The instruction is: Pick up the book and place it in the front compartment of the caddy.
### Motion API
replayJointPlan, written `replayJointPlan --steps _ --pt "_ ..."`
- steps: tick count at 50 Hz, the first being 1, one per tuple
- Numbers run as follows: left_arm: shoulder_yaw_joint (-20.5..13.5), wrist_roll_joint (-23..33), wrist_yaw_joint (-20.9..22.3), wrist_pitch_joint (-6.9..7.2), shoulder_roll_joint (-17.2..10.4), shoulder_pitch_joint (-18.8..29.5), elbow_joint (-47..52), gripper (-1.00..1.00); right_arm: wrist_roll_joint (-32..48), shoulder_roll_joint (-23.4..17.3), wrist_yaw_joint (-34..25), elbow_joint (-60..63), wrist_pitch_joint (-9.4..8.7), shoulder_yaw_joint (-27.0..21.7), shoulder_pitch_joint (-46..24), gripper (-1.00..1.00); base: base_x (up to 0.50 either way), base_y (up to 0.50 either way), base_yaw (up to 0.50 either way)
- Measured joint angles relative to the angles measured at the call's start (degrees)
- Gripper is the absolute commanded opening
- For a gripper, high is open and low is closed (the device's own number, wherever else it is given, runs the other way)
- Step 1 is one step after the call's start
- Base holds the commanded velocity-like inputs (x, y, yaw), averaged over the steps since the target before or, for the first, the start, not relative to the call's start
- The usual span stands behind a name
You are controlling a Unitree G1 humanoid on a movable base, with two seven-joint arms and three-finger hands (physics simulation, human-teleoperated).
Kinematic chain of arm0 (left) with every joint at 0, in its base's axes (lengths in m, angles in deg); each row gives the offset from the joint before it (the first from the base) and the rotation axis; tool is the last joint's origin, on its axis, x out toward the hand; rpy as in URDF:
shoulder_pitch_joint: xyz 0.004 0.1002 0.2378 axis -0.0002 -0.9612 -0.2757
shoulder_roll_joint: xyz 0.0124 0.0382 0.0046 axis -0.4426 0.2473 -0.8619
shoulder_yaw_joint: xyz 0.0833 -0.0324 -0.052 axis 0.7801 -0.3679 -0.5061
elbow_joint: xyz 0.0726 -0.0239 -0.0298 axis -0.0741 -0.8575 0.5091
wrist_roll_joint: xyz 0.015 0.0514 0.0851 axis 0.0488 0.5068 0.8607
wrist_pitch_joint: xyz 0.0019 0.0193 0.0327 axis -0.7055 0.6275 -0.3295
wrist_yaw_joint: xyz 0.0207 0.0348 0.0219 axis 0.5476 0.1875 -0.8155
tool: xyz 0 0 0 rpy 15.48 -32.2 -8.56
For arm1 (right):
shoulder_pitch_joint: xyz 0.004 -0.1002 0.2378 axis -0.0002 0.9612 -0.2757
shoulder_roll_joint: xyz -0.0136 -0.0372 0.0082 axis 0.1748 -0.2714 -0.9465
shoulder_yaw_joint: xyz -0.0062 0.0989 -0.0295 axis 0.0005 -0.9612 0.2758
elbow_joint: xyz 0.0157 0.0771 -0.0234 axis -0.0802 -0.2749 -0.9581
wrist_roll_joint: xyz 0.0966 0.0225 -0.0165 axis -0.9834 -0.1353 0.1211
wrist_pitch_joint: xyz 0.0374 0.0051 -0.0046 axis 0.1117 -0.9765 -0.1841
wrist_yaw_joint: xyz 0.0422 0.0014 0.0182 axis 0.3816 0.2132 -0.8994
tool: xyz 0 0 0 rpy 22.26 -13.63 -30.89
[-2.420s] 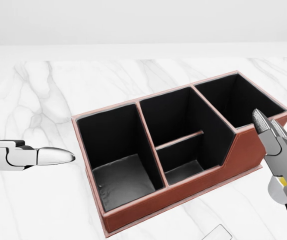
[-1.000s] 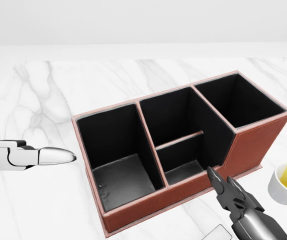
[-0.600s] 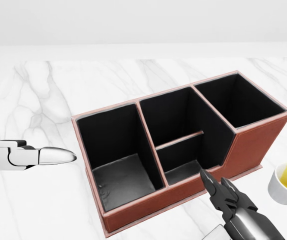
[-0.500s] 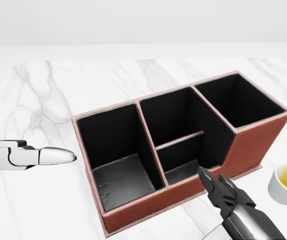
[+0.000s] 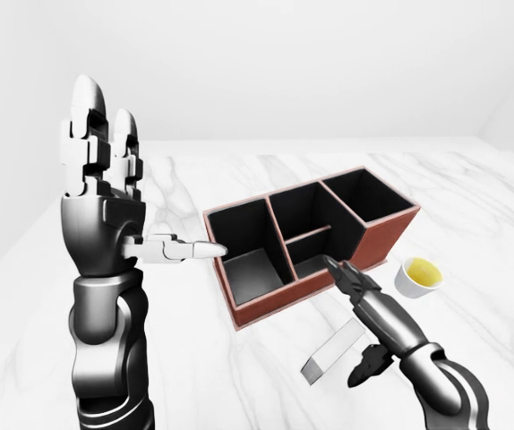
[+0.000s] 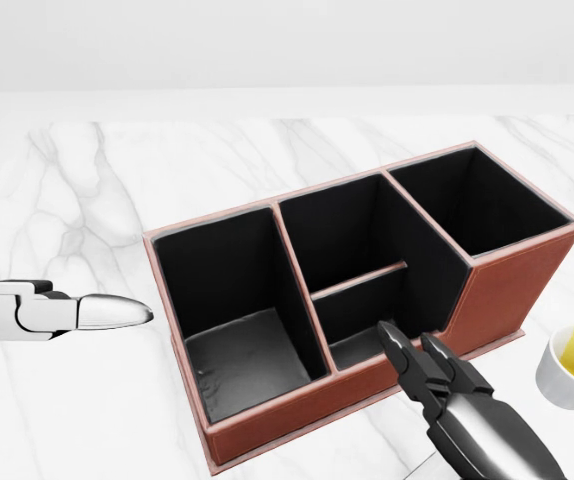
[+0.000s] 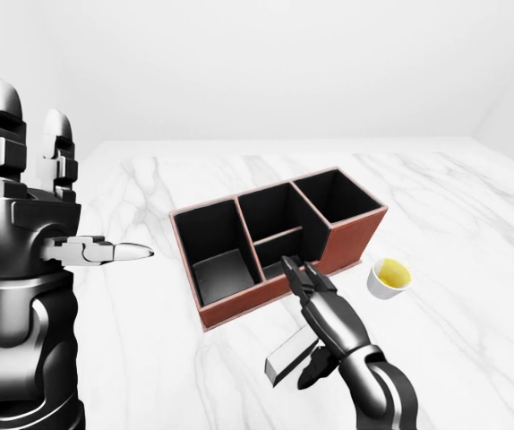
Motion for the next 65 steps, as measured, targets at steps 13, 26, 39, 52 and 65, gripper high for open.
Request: replayJointPlan --steps 13,26,39,52,65 --pt "-0.1 -0.1 0.0 0.00 0.0 0.0 0.2 1.00 0.1 -0.7 -0.4 -0.3 0.00 1.3 0.1 1.00 0.00 0.00 0.00" --pt "-0.1 -0.1 0.0 0.00 0.0 -0.1 0.4 1.00 0.3 -1.2 -1.1 -1.0 0.00 2.0 -0.9 1.00 0.00 0.00 0.00" --pt "0.0 -0.1 -0.1 0.00 0.0 -0.1 0.4 1.00 2.0 -2.0 0.1 -4.2 0.00 2.1 -2.6 1.00 0.00 0.00 0.00" --pt "0.0 -0.1 -0.1 0.00 0.0 0.1 0.4 1.00 4.6 -2.6 2.5 -7.7 0.00 2.3 -3.5 1.00 0.00 0.00 0.00" --pt "0.1 -0.1 -0.2 0.00 0.0 0.2 0.2 1.00 5.9 -3.0 3.5 -9.2 0.00 2.9 -4.4 1.00 0.00 0.00 0.00"
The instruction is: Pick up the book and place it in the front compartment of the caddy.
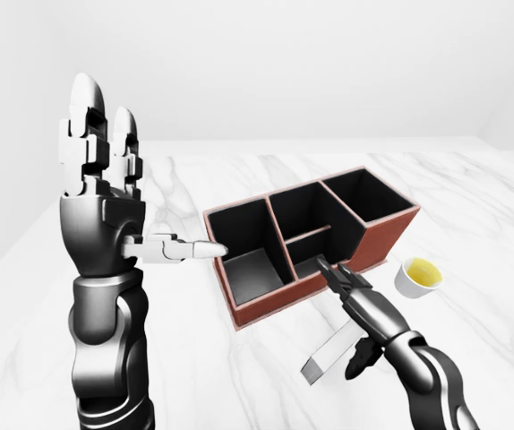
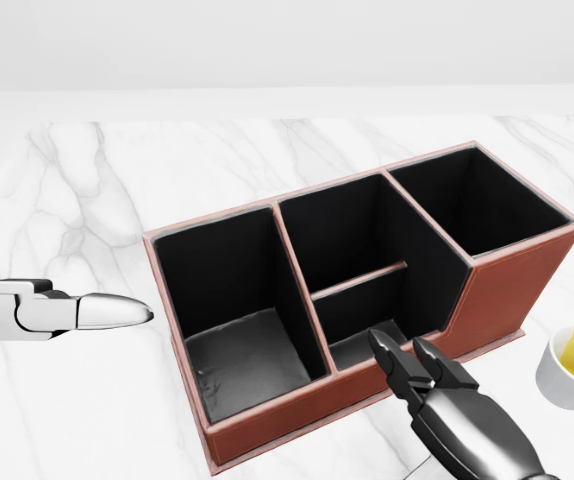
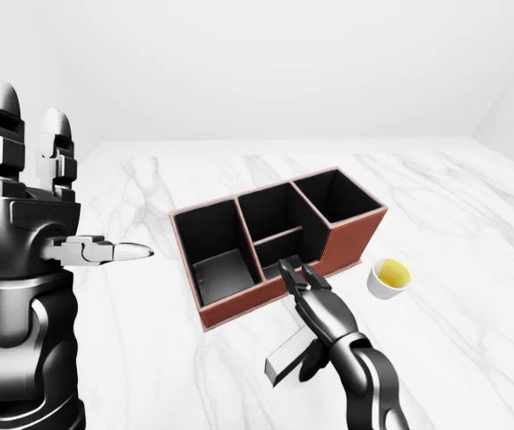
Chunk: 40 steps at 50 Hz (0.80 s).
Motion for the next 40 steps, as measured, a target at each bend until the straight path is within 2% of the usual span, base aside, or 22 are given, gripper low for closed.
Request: replayJointPlan --steps 40 --pt "-0.2 -0.1 0.0 0.00 -0.1 0.0 0.5 1.00 2.7 -0.1 2.6 -0.2 0.00 3.5 2.0 1.00 0.00 0.00 0.00"
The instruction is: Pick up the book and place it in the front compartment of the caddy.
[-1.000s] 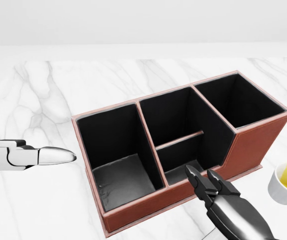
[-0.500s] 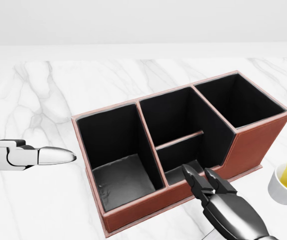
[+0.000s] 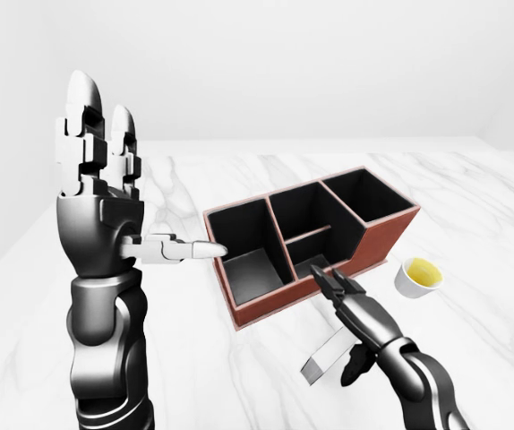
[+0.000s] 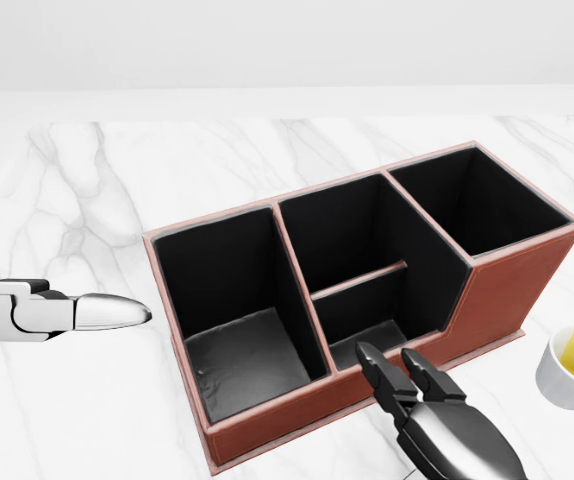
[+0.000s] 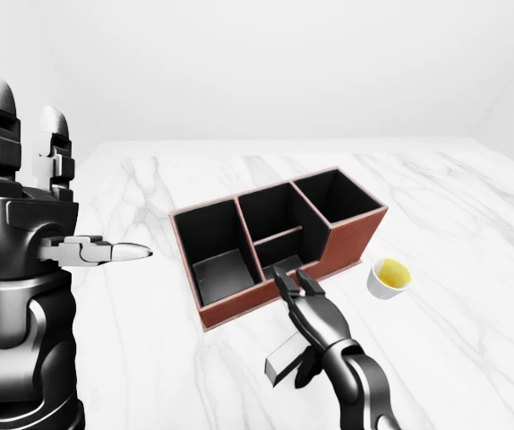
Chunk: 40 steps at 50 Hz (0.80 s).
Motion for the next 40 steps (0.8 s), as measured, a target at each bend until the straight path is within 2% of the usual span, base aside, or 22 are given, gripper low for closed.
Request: replayJointPlan --steps 40 --pt "0.1 -0.1 -0.1 0.00 0.1 0.1 0.1 1.00 3.2 -0.8 3.7 -3.9 0.00 1.9 -0.8 1.00 0.00 0.00 0.00"
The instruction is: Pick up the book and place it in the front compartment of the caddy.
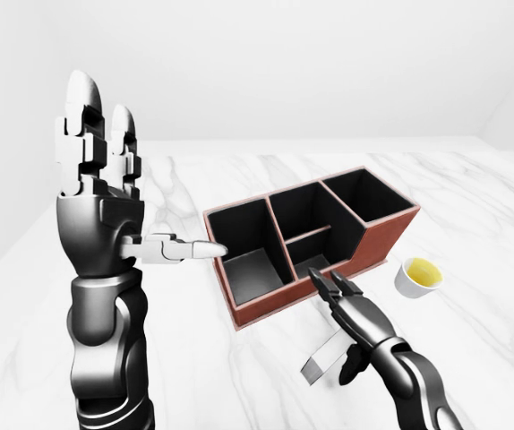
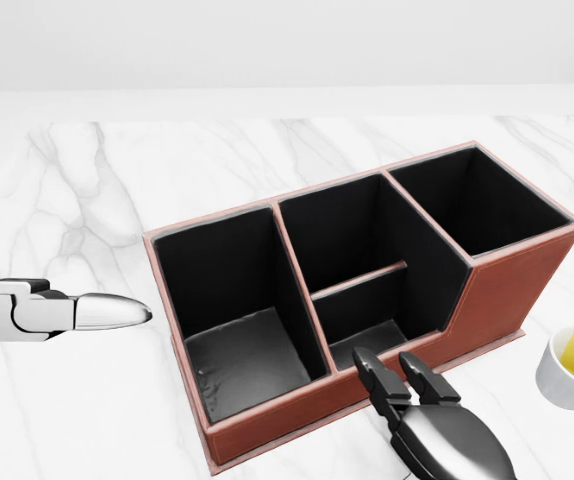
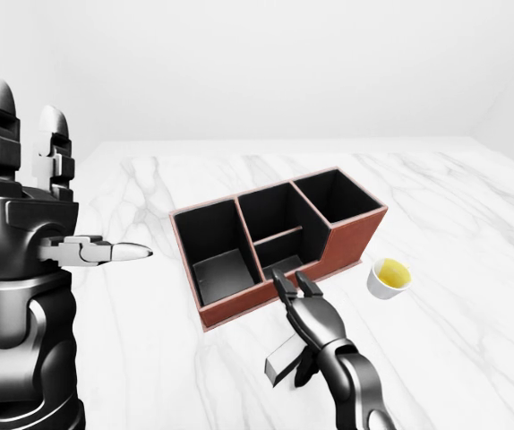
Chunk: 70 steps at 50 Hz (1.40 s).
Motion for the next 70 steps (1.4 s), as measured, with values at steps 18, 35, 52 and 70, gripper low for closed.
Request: replayJointPlan --steps 18,35,52,70 --pt "0.0 0.0 0.0 0.00 0.0 0.1 0.0 1.00 1.5 -0.3 1.4 -0.9 0.00 0.6 0.2 0.92 0.00 0.00 0.00" --pt "0.0 0.0 -0.1 0.00 0.0 0.0 0.3 1.00 2.7 -0.8 1.9 -1.5 0.00 0.4 0.7 -1.00 0.00 0.00 0.00" --pt "0.0 -0.1 -0.1 0.00 0.0 0.1 0.4 1.00 1.9 -0.5 -0.2 -0.7 0.00 0.4 1.3 -1.00 0.00 0.00 0.00" --pt "0.0 -0.2 -0.1 0.00 0.0 -0.1 0.4 1.00 -4.1 0.2 -5.6 4.0 -0.01 -0.9 -1.7 -1.00 0.00 0.00 0.00"
